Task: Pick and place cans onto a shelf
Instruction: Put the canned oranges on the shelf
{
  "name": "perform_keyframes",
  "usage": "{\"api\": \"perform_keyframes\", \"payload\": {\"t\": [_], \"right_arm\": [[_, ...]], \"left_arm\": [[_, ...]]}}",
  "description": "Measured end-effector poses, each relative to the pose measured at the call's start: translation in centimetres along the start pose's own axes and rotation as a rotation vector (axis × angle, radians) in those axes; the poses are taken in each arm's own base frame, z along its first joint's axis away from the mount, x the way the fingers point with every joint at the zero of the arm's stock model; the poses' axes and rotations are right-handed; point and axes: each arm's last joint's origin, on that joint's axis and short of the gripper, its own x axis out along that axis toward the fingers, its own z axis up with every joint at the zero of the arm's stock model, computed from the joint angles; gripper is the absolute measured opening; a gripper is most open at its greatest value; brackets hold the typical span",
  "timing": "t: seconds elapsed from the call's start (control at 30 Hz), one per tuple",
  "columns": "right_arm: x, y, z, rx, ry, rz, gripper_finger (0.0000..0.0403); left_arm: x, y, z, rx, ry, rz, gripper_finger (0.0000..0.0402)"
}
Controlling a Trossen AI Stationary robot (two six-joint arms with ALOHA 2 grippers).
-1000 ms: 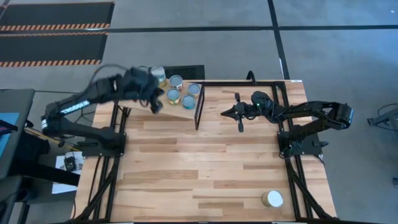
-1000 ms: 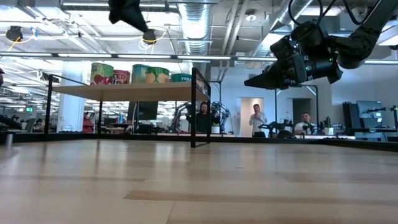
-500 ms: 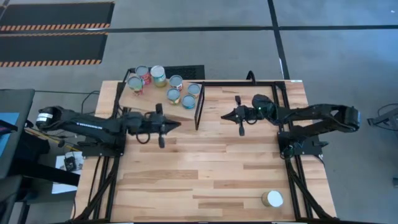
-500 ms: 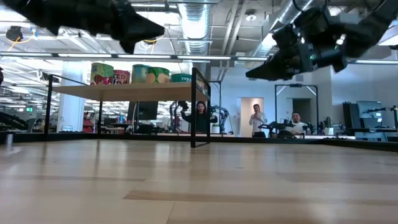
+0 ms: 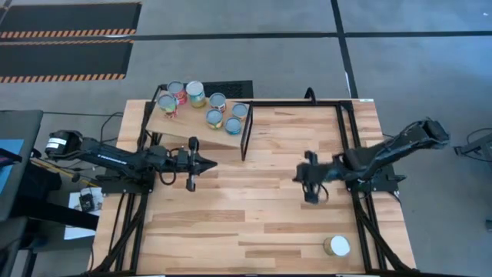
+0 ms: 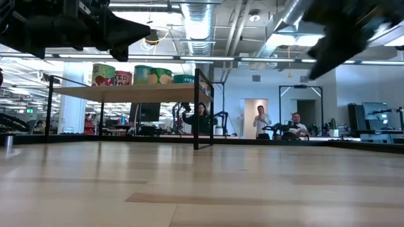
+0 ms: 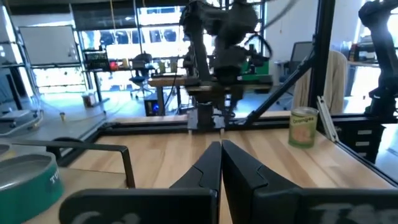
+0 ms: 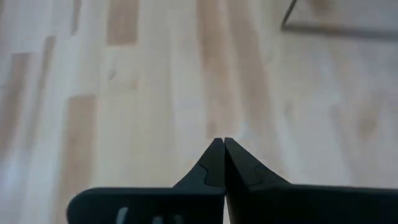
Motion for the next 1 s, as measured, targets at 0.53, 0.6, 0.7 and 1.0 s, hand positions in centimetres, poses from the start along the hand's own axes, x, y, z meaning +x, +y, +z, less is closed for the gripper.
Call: {"api": "perform_keyframes", "payload": {"t": [0.53, 0.6, 0.7, 1.0], "right_arm": [[-6.9, 12.9, -1.6, 0.284, 0.451, -0.007, 0.0131], [-7.4, 14.7, -1.9, 0.299, 0.518, -0.040, 0.0144], [-7.9, 17.3, -2.0, 0.325, 0.596, -0.098, 0.0161], [-6.8, 24.0, -3.7, 0.295, 0.662, -0.186, 0.0201]], "left_arm": [[0.0, 0.0, -0.2, 0.003, 0.020, -0.006, 0.0002], [0.0, 0.0, -0.3, 0.003, 0.030, -0.012, 0.0002], [0.0, -0.1, -0.4, -0.002, 0.036, -0.029, 0.0002], [0.0, -0.5, -0.8, -0.025, 0.083, -0.056, 0.0002]]}}
